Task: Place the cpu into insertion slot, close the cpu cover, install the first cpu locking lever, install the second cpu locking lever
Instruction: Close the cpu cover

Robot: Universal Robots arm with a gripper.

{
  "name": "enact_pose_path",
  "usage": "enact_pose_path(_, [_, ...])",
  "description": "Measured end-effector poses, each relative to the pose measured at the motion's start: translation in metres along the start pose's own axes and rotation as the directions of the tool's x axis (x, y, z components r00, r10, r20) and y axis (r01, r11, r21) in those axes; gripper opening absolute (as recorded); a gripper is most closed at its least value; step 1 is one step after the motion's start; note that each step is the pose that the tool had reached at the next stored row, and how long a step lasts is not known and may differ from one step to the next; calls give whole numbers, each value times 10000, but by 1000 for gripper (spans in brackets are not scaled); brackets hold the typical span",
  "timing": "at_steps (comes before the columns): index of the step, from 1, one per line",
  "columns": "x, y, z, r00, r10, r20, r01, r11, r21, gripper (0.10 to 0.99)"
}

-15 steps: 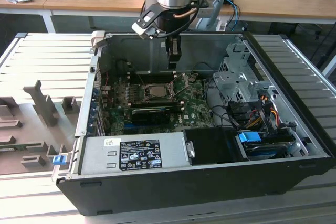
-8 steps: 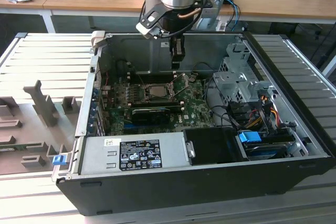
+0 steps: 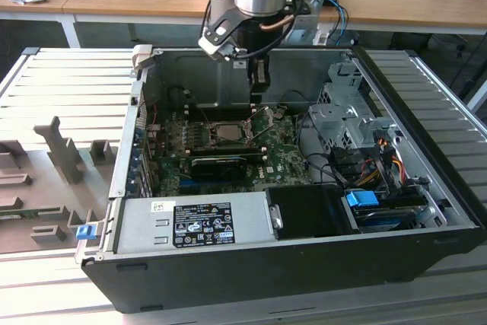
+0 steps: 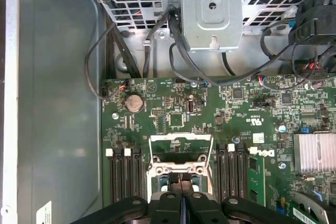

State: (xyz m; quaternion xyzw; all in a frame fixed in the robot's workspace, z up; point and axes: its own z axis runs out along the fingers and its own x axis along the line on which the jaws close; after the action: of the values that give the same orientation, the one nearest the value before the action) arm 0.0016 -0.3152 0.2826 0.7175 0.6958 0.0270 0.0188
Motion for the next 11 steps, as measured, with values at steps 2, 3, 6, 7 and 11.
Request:
enact_pose_path(2, [1,19,2,10000,0,1,0,10000,1,106])
enact_pose_path(3, [1,32,4,10000,0,0,0,10000,0,106])
enact_pose_path(6, [3,107,19,10000,0,-2,0,10000,10,106])
enact_pose_path(7, [5,161,32,10000,1,1,-1,10000,26,106])
enact_pose_path(11, [8,335,140,10000,-59,-2,59,9999,95,106])
